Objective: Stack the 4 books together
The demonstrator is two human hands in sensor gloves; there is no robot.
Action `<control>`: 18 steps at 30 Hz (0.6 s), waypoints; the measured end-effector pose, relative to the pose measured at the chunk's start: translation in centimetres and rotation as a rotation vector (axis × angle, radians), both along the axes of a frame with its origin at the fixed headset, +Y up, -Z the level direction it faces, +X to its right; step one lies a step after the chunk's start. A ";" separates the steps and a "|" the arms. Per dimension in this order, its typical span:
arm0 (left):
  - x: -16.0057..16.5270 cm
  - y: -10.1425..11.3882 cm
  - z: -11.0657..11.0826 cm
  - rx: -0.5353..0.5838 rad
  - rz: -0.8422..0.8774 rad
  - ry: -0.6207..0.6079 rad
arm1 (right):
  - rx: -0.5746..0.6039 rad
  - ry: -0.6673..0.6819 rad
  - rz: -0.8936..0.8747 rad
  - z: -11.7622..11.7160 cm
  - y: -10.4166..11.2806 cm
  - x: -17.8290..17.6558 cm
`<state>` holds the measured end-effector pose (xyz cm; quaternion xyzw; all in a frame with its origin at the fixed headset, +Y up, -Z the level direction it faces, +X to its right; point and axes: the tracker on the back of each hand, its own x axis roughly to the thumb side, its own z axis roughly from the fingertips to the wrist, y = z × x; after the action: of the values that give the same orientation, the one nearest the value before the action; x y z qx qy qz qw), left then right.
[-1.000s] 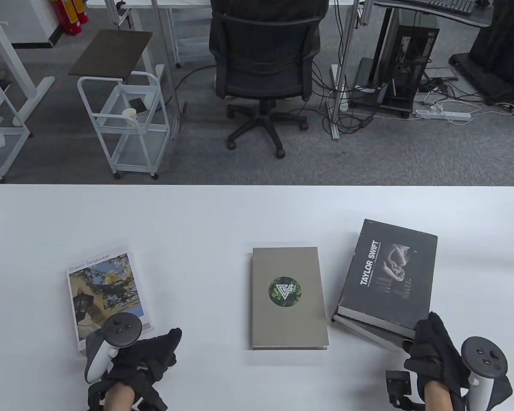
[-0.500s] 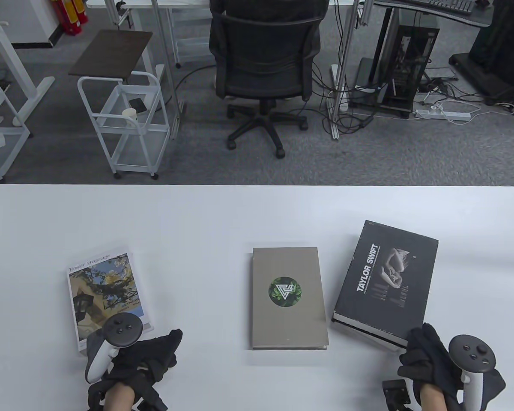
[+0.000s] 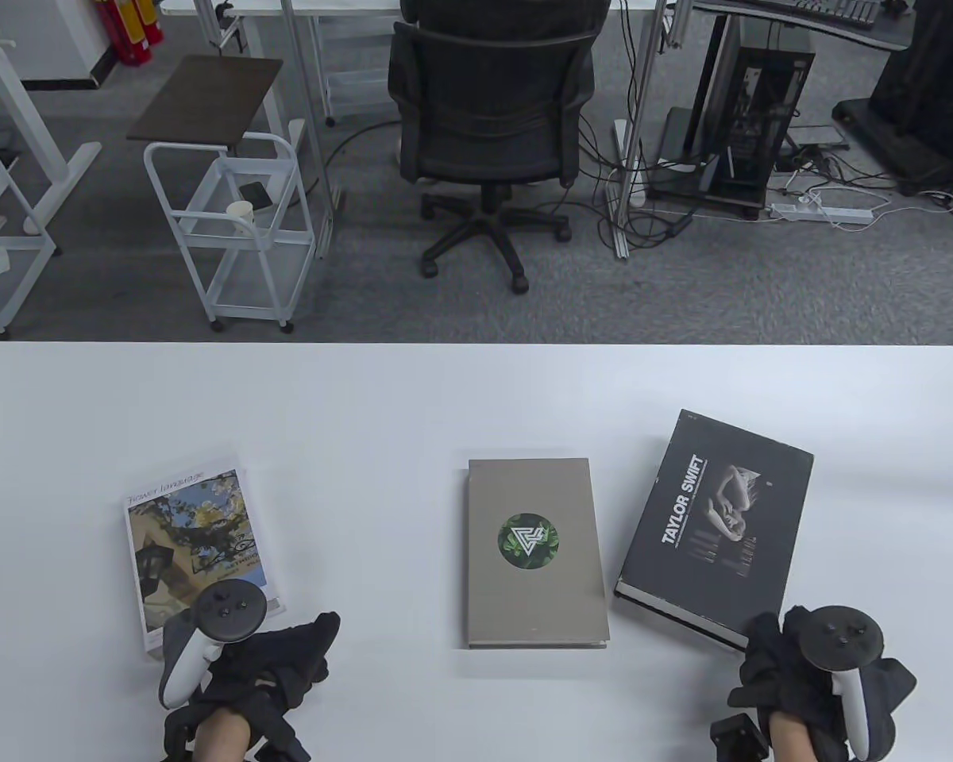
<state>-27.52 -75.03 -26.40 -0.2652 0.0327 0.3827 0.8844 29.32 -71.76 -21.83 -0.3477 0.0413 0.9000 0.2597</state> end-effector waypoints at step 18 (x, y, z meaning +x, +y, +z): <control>0.3 -0.2 -0.1 -0.006 -0.014 -0.014 | 0.267 0.790 0.517 -2.4 2.6 -19.6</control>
<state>-27.24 -75.20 -26.54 -0.2703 0.0298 0.3745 0.8865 9.68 -69.20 -24.22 0.0580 -0.0667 0.9955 0.0343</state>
